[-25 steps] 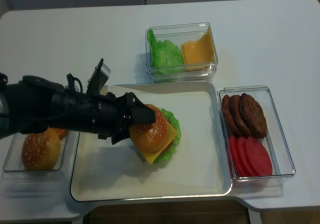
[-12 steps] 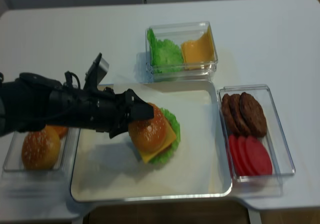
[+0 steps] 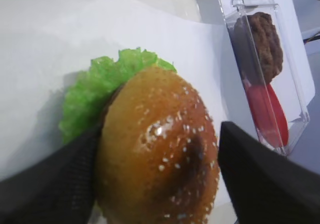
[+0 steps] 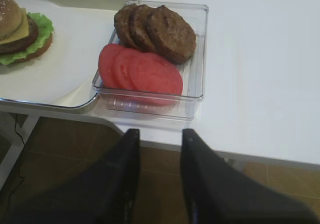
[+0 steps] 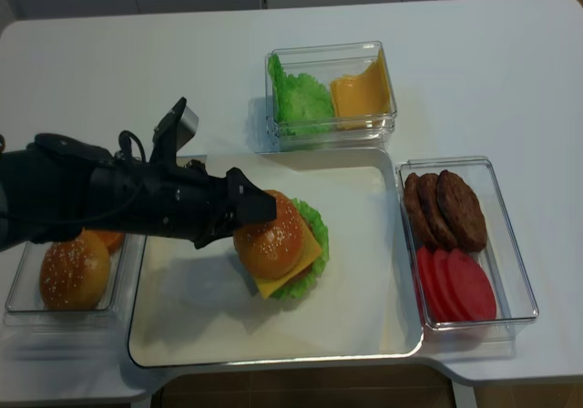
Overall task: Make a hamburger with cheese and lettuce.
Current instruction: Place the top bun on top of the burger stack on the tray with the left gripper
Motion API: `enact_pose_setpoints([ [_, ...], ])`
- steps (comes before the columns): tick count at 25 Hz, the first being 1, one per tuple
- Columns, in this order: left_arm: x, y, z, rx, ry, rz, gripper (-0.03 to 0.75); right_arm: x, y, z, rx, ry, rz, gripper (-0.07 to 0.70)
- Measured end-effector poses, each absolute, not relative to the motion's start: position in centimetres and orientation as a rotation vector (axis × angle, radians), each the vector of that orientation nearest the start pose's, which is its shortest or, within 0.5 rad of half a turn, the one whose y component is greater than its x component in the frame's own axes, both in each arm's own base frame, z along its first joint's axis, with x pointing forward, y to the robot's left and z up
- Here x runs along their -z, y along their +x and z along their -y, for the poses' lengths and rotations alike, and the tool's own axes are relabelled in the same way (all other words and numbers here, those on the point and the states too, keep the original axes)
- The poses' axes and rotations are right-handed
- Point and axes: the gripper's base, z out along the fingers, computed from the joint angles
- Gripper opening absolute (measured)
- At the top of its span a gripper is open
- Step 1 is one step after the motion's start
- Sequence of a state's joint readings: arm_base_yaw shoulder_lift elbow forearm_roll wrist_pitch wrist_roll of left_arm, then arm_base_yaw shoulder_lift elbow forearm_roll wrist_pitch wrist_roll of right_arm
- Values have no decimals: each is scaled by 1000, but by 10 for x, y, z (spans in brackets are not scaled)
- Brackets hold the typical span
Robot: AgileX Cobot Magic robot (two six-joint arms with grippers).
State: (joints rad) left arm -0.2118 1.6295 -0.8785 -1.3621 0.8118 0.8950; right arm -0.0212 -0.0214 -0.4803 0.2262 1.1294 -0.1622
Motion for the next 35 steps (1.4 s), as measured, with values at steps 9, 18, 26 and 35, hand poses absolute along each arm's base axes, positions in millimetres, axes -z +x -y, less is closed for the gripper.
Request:
enact_pose_setpoints([
  [9,-216,287,127,1175,254,-2424,518,-268,-10,-19,-163,-168,-2086,216],
  [18,-216,287,127,1154,312,-2404,518,-268,-10,-19,-163,-168,-2086,216],
  [26,-216,288,127,1122,382,-2377,518,-268,-10,-19,-163,-168,-2086,216],
  [35,-216,287,127,1114,439,-2356,518,-268,-10,-19,-163,-168,-2086,216],
])
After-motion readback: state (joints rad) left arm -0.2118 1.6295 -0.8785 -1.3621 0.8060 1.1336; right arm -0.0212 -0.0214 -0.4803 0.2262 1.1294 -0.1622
